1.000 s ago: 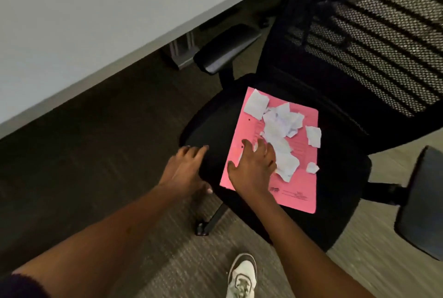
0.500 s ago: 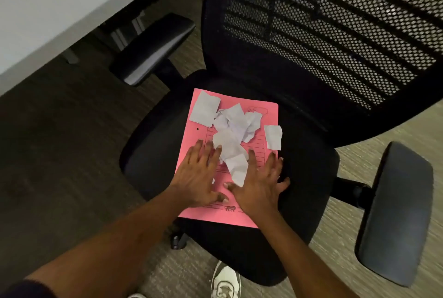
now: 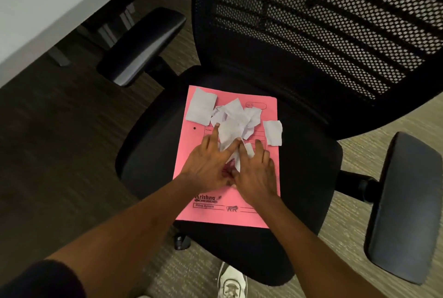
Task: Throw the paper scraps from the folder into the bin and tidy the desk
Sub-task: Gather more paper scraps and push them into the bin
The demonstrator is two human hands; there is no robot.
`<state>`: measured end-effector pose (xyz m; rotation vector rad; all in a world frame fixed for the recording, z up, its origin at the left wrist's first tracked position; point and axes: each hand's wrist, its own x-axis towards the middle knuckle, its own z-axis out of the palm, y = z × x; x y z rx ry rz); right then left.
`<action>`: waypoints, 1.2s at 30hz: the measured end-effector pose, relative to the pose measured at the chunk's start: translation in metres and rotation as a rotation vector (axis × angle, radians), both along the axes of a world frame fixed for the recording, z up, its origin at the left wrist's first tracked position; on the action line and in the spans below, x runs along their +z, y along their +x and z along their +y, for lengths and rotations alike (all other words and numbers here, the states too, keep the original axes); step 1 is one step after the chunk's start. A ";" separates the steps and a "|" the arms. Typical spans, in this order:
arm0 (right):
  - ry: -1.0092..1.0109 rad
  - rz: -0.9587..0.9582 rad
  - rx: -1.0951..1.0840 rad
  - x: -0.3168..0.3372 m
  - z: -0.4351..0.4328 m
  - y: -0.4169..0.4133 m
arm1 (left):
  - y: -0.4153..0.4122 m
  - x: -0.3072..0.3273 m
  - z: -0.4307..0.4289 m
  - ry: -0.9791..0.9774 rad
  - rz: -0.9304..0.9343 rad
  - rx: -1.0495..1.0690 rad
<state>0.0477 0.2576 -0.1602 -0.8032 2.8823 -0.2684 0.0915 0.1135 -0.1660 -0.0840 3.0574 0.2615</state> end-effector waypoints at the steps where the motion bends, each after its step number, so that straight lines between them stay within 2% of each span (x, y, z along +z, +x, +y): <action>1: 0.000 0.012 0.050 0.000 0.000 -0.003 | 0.001 -0.001 0.001 -0.009 -0.010 -0.001; 5: -0.006 0.032 0.143 0.003 0.001 -0.011 | 0.007 -0.002 0.001 -0.054 -0.053 0.006; 8: -0.079 -0.011 0.138 0.004 0.001 -0.011 | 0.009 0.003 0.004 0.017 -0.051 0.075; 12: -0.257 -0.115 0.168 0.003 0.008 -0.011 | 0.015 0.009 0.010 -0.008 -0.067 0.082; 15: -0.422 -0.124 0.172 0.004 0.017 -0.012 | 0.017 0.012 0.013 0.015 -0.074 0.099; 17: -0.542 -0.077 0.118 0.008 0.019 -0.014 | 0.017 0.012 0.014 0.022 -0.053 0.114; 21: -0.781 -0.035 -0.131 0.027 0.005 -0.026 | 0.017 0.006 0.014 0.007 -0.033 0.115; 23: -0.741 -0.094 -0.239 0.037 -0.013 -0.042 | 0.018 0.004 0.014 0.013 -0.032 0.116; 25: -0.578 -0.192 -0.268 0.043 -0.034 -0.060 | 0.019 0.002 0.014 0.002 -0.026 0.116; 31: -0.130 -0.326 -0.132 0.039 -0.076 -0.084 | 0.020 0.001 0.015 -0.010 -0.005 0.113; 34: -0.046 -0.324 -0.149 0.028 -0.078 -0.084 | 0.019 0.003 0.014 -0.008 0.014 0.101; 36: -0.070 -0.297 -0.152 0.022 -0.075 -0.082 | 0.020 0.003 0.014 -0.005 0.029 0.093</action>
